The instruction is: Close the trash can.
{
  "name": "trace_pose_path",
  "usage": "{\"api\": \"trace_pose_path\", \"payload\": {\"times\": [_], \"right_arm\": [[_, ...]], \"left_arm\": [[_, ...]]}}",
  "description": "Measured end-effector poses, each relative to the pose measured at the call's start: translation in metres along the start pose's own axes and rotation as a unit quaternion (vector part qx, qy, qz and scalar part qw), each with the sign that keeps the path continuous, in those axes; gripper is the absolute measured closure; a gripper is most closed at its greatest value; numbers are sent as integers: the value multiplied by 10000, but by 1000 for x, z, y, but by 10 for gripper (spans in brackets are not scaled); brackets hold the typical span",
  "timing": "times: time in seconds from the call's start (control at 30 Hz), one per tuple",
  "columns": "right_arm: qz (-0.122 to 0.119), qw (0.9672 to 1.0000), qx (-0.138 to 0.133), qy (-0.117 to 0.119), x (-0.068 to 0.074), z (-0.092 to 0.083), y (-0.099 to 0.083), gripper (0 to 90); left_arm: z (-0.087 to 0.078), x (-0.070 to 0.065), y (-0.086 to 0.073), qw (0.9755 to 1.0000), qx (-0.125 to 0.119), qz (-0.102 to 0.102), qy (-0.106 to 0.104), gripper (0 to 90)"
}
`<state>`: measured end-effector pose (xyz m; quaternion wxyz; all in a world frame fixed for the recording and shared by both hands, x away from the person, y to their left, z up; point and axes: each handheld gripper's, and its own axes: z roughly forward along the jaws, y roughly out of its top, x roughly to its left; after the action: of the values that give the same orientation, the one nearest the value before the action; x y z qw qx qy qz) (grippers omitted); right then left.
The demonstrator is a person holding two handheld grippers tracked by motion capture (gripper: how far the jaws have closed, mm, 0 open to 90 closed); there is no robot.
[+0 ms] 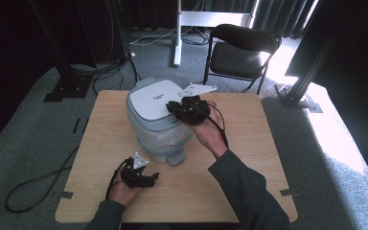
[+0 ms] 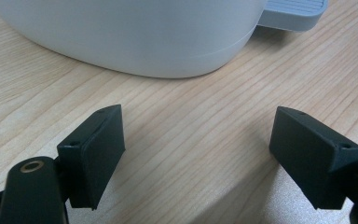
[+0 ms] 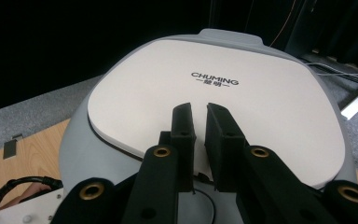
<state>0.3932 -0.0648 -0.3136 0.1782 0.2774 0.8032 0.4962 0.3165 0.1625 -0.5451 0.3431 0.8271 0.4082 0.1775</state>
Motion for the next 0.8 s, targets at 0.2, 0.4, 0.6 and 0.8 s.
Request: {"api": "trace_pose_path", "payload": {"times": [0.2,0.4,0.6,0.8], "right_arm": [[-15,10000,-10,-25,-1,-1,-3,866],[-72,9999,-54,-93,2,-1,-6,900],[-163,9996,-75,-197,5,-2,-7,900],[-202,9995,-71,-217,8,-1,-12,900]], "left_arm": [[0,0,0,10000,0,-4,3,180],[0,0,0,10000,6,4,1,180],[0,0,0,10000,5,0,7,180],[0,0,0,10000,3,4,6,180]]}}
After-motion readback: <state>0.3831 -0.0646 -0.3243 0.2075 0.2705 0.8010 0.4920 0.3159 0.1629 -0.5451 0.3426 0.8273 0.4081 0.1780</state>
